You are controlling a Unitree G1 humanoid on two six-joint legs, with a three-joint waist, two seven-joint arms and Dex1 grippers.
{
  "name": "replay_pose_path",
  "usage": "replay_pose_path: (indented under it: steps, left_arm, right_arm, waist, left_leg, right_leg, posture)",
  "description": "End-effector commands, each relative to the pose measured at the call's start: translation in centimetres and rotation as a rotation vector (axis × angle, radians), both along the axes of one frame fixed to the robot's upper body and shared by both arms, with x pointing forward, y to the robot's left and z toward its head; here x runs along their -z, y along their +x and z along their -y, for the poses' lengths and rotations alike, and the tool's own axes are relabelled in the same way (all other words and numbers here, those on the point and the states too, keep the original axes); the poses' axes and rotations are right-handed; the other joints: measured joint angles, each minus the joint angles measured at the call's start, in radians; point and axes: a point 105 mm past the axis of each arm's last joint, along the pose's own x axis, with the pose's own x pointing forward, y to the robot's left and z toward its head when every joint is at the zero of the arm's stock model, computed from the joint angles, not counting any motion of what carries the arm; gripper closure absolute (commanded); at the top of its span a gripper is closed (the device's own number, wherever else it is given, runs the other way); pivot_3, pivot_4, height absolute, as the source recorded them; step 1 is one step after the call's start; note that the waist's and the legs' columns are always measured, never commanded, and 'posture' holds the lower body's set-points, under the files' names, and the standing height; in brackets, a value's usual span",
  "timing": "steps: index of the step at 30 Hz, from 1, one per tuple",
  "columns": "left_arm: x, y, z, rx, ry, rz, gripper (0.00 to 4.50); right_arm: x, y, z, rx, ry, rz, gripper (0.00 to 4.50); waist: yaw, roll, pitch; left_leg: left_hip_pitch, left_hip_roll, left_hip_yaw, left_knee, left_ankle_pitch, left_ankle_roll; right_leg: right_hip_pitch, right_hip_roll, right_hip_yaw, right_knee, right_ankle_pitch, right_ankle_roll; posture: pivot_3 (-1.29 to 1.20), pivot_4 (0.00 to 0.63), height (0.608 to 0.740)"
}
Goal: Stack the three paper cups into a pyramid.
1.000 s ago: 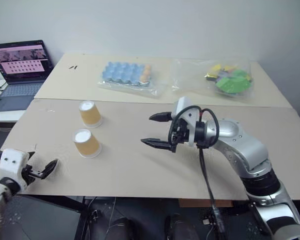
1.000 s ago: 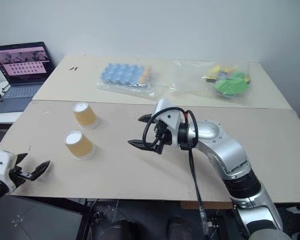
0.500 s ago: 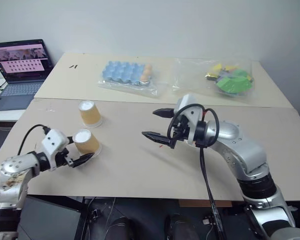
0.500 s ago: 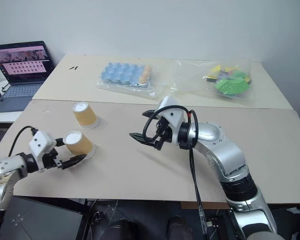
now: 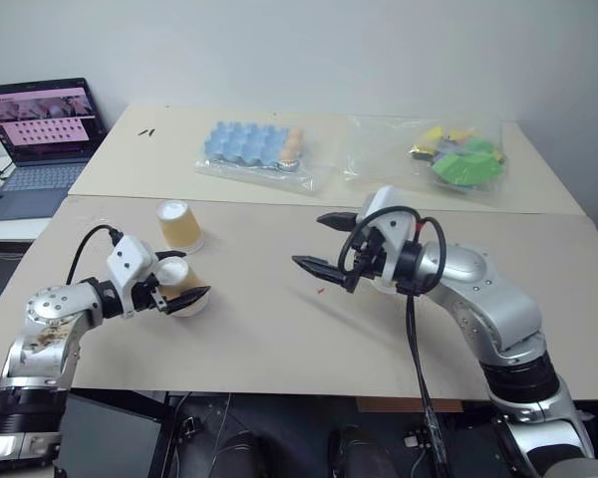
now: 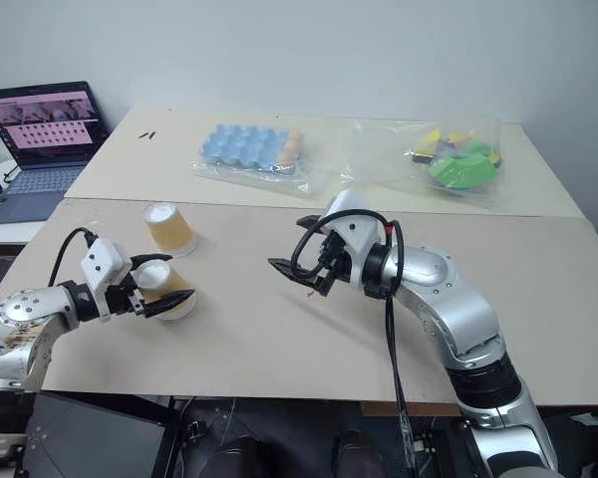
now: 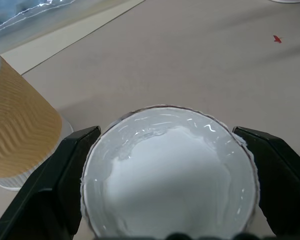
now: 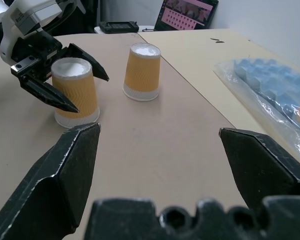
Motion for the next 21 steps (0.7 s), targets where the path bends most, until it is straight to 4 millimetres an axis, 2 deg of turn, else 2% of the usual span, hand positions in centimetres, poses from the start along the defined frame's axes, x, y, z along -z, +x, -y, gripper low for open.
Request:
replay_pose_path:
  steps: [1,3,5,8,10,13,17,21]
  left_arm:
    - [-0.8,0.2,0.1,0.003,-0.017,0.023,0.73]
    - [-0.8,0.2,0.1,0.000,-0.021,0.020,1.49]
    - [-0.7,0.2,0.1,-0.010,-0.023,0.009,1.92]
    - [-0.8,0.4,0.3,-0.015,-0.023,0.013,1.92]
    - [-1.4,0.8,1.1,-0.004,-0.058,0.024,1.92]
    - [-2.9,1.6,4.7,0.089,-0.107,0.067,1.92]
    - [-4.2,2.2,12.0,0.289,-0.136,0.116,1.92]
    - [-4.5,2.2,15.9,0.407,-0.169,0.111,1.92]
  right_arm:
    - [-1.6,-0.3,0.4,0.012,0.018,0.064,0.00]
    - [-1.8,-0.2,0.5,0.018,0.018,0.067,0.00]
    - [-1.9,-0.1,0.7,0.023,0.020,0.070,0.00]
    - [-2.1,0.0,0.8,0.030,0.025,0.072,0.00]
    - [-2.2,0.1,0.8,0.039,0.026,0.076,0.00]
    - [-2.6,0.5,1.0,0.059,0.032,0.092,0.00]
    - [-3.1,1.0,1.1,0.076,0.040,0.107,0.00]
    - [-3.3,1.2,1.1,0.082,0.040,0.111,0.00]
  waist:
    - [0.001,0.000,0.000]
    - [0.001,0.000,0.000]
    - [0.001,0.000,0.000]
    - [0.001,0.000,0.000]
    - [0.001,0.000,0.000]
    - [0.009,0.000,0.000]
    - [0.023,0.000,0.000]
    - [0.017,0.000,0.000]
  left_leg:
    - [0.000,0.000,0.000,0.000,0.000,0.000]
    - [0.000,0.000,0.000,0.000,0.000,0.000]
    - [0.000,0.000,0.000,0.000,0.000,0.000]
    - [0.000,0.000,0.000,0.000,0.000,0.000]
    - [0.000,0.000,0.000,0.000,0.000,0.000]
    - [0.000,0.000,-0.001,0.000,0.000,0.000]
    - [-0.003,-0.003,-0.002,0.004,0.000,0.001]
    - [-0.005,-0.004,-0.002,0.005,0.000,0.001]
  right_leg:
    - [0.000,0.000,0.000,0.000,0.000,0.000]
    - [0.000,0.000,0.000,0.000,0.000,0.000]
    - [0.000,0.000,0.000,0.000,0.000,0.000]
    - [0.000,0.000,0.000,0.000,0.000,0.000]
    - [0.000,0.000,0.000,0.000,0.000,0.000]
    - [0.001,0.000,0.000,0.000,0.000,0.000]
    - [0.002,-0.001,-0.002,0.000,0.000,0.001]
    - [0.002,0.000,-0.003,0.000,0.001,0.001]
  posture:
    - [0.00,0.150,0.724]
    - [0.00,0.150,0.724]
    - [0.00,0.150,0.724]
    - [0.00,0.150,0.724]
    - [0.00,0.150,0.724]
    - [0.00,0.150,0.724]
    - [0.00,0.150,0.724]
    - [0.00,0.150,0.724]
